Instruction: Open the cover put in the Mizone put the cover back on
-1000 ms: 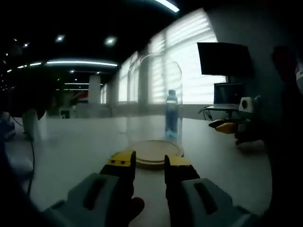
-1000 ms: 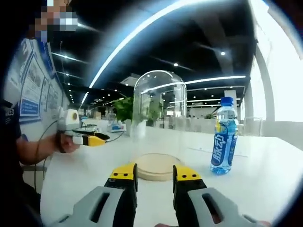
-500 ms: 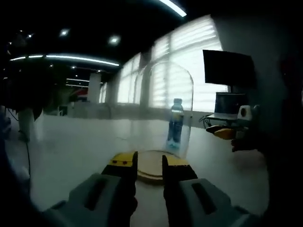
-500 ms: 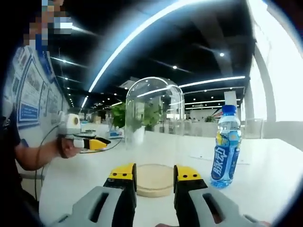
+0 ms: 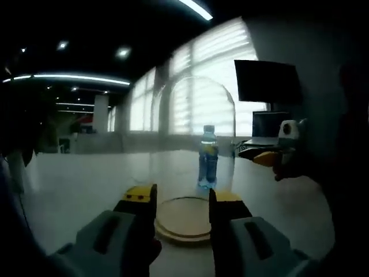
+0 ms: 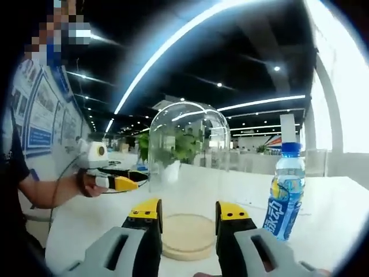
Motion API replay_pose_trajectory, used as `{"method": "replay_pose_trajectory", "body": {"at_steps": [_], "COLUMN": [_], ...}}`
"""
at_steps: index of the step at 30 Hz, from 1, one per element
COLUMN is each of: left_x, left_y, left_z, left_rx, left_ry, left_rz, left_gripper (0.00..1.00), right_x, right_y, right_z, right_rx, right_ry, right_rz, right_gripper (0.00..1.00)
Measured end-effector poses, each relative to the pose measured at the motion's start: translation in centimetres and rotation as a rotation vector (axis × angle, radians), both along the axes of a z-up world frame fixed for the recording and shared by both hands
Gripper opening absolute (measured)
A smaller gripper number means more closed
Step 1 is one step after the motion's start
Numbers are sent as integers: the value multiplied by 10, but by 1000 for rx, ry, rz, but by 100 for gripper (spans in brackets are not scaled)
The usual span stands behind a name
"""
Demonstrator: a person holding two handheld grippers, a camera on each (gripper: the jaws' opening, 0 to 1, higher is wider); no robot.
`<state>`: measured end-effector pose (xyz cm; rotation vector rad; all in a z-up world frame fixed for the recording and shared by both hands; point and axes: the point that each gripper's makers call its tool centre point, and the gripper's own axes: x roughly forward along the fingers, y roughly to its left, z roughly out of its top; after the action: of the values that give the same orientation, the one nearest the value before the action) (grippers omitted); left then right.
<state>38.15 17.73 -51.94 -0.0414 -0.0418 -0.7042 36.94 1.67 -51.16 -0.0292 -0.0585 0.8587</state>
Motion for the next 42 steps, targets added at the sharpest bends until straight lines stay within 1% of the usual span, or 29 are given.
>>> {"method": "replay_pose_trajectory", "body": {"at_steps": [3,6,7,8,9,10,12,16,18,19,20,21,23,25,26,28,31,32,33,35,39,40,42], "left_x": [3,4,6,8,9,11,12,15,16,17,19,20,20,20,21,23,25,25,26,28,32,32,32], "left_y": [-4,-11,-12,-13,-14,-14,-16,-15,-16,-16,-16,-16,-20,-22,-22,-22,-19,-19,-18,-18,-21,-22,-21], "left_z": [4,8,9,8,8,9,12,18,19,19,19,19,20,21,21,23,26,25,25,27,31,31,30], "left_rx": [6,15,32,72,73,71,23,7,-2,-1,2,3,-3,10,31,44,33,25,20,3,18,20,28], "left_ry": [-1,-2,-15,-28,-28,-27,3,-5,-11,-11,-10,-6,2,1,-13,-17,-7,0,8,26,23,32,33], "left_rz": [-18,-57,-58,-56,-56,-56,-91,-110,-126,-130,-131,-132,-160,-179,-184,-196,-230,-251,-261,-284,-311,-318,-327], "left_gripper": [33,35,36,36,36,36,36,36,38,38,38,39,39,40,40,40,40,39,39,39,42,42,42], "right_x": [5,10,11,13,16,19,24,30,36,37,39,39,38,39,38,38,38,36,38,41,45,47,47], "right_y": [3,6,7,8,8,7,7,8,9,8,7,6,8,9,12,15,21,23,23,23,24,25,26], "right_z": [2,6,7,7,8,9,9,12,9,8,8,9,10,14,17,21,23,23,22,24,23,22,22], "right_rx": [4,13,11,4,1,-2,-5,11,-2,-7,-7,-8,-14,-3,2,14,1,-13,-30,-37,-43,-37,-38], "right_ry": [1,6,1,-1,-1,-3,7,17,15,20,23,24,14,22,18,24,19,6,-8,-8,11,30,27], "right_rz": [9,34,45,58,57,59,64,83,87,91,96,103,135,155,176,214,251,272,276,290,334,349,359], "right_gripper": [32,33,33,33,33,33,33,34,35,38,38,39,39,39,39,40,41,42,43,46,49,50,51]}}
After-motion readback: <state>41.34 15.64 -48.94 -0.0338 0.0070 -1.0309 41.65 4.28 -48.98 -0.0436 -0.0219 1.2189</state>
